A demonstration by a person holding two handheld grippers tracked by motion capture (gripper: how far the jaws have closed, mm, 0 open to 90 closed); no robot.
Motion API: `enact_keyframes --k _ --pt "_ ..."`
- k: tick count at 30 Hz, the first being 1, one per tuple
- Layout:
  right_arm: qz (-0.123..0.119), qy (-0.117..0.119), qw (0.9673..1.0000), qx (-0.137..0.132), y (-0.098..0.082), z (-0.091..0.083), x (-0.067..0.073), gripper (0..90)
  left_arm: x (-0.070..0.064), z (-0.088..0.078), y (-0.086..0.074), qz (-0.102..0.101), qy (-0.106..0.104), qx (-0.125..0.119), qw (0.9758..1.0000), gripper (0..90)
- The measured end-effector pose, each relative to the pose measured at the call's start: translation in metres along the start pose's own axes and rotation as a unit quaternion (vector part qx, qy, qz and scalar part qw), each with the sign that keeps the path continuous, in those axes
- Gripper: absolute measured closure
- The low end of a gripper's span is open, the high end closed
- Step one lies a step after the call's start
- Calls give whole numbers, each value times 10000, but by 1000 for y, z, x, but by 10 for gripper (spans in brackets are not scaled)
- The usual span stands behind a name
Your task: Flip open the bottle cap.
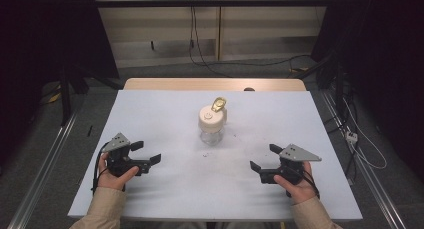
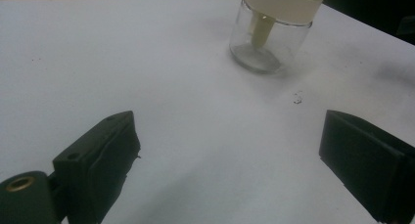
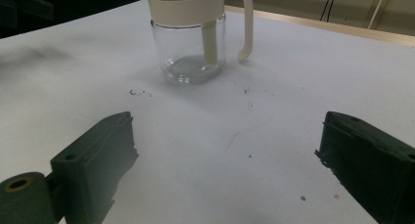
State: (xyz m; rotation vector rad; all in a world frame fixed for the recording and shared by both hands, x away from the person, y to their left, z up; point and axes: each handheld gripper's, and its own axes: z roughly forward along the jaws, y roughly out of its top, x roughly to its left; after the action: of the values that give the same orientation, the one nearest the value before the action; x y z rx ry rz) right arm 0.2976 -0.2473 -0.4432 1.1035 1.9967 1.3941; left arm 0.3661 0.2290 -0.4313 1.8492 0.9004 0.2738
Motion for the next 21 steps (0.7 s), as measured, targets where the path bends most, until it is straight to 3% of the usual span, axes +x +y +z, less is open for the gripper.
enact_keyframes --k 21 --pt "-50 -76 9999 56 -12 -17 -1 60 1 -5 -6 42 27 37 10000 69"
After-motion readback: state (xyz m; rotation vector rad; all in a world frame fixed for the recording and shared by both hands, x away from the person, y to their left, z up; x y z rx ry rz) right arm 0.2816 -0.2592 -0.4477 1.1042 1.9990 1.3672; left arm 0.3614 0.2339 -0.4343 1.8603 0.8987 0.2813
